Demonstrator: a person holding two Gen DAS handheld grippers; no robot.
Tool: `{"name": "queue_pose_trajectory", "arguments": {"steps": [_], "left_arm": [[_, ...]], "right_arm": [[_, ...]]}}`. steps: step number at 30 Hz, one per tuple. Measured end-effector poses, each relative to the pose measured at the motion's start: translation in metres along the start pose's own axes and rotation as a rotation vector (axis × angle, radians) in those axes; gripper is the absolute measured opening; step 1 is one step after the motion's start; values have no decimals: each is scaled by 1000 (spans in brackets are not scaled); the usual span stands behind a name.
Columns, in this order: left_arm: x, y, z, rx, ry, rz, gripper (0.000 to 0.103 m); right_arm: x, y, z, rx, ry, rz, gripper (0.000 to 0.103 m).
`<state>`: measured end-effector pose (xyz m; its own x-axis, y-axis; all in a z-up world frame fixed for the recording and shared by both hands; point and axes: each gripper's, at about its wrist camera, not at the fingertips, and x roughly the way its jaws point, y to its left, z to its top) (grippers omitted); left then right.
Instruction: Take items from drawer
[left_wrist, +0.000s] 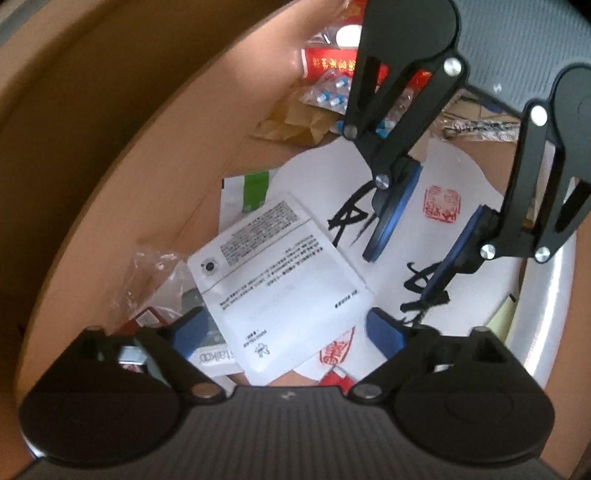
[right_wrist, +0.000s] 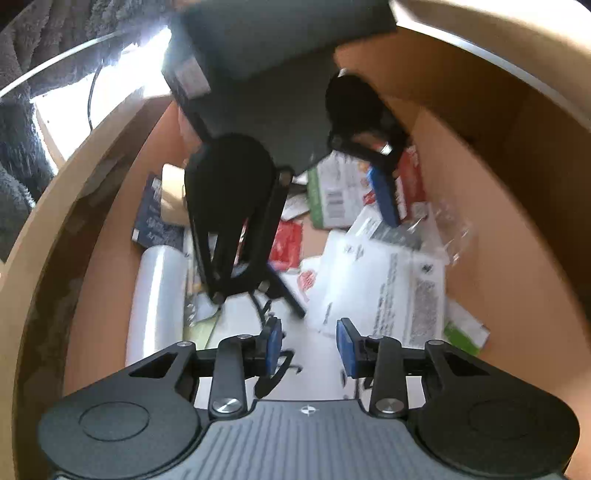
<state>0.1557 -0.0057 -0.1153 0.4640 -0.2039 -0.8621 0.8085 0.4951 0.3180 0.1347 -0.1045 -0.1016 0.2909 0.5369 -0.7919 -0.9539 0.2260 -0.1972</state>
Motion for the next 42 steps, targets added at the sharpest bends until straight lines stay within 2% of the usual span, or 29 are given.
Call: {"name": "queue_pose_trajectory", "arguments": {"steps": [3, 9, 12, 15, 17, 19, 20, 21, 22, 23, 24, 25, 26, 28, 31, 33, 34, 35, 36, 39, 40, 41, 42], "left_arm": [[4, 2, -3, -60, -20, -5, 103], [6, 3, -5, -184, -15, -77, 102], [4, 1, -6, -198, -10, -106, 98], [0, -1, -7, -192, -16, -143, 87], [-3, -4, -6, -184, -18, -175, 71], [-5, -8, -4, -168, -15, -197, 64], [-7, -10, -3, -151, -19, -209, 54], [-8, -13, -3, -130, -25, -219, 50], [-10, -17, -3, -100, -33, -224, 38], [-12, -22, -3, -70, -38, -227, 31], [-13, -26, -3, -40, -44, -229, 28], [-15, -30, -3, -13, -48, -236, 20], [-16, -33, -3, 10, -49, -246, 0], [-18, -35, -1, 44, -45, -275, 0], [-26, -41, -3, 92, -85, -235, 3], [-28, -36, -2, 73, -99, -217, 15], [-29, -33, -1, 65, -95, -214, 35], [-28, -31, 0, 63, -90, -206, 49], [-27, -29, 0, 64, -87, -197, 54], [-27, -30, 0, 71, -71, -177, 68], [-28, -29, 0, 67, -72, -172, 77], [-29, -28, 0, 61, -76, -167, 82], [-29, -26, 2, 51, -80, -166, 84]], "right_arm": [[1, -5, 1, 25, -20, -20, 55], [0, -11, 3, 26, -9, -16, 58], [-2, -13, 3, 19, -17, -11, 60], [-2, -15, 4, 27, -28, -9, 60], [-2, -16, 4, 22, -30, -12, 60], [-1, -18, 4, 22, -33, -11, 61], [-1, -18, 3, 22, -33, -14, 62], [-1, -19, 3, 23, -33, -19, 65], [-1, -20, 2, 22, -33, -25, 67], [-1, -21, 1, 20, -34, -32, 72], [0, -21, 0, 17, -33, -38, 76], [1, -21, -2, 10, -29, -44, 77], [3, -21, -4, 4, -23, -52, 79], [9, -23, -8, 8, -15, -62, 84], [21, -26, -13, 47, 1, -75, 87], [29, -28, -16, 72, 10, -93, 94], [32, -30, -18, 90, 10, -100, 94], [36, -34, -20, 121, 8, -99, 95], [40, -38, -23, 156, 11, -87, 101], [45, -44, -30, 236, -1, -50, 103], [44, -42, -31, 227, 1, -47, 103], [44, -40, -30, 217, 11, -34, 102], [44, -38, -28, 193, 18, -21, 92]]}}
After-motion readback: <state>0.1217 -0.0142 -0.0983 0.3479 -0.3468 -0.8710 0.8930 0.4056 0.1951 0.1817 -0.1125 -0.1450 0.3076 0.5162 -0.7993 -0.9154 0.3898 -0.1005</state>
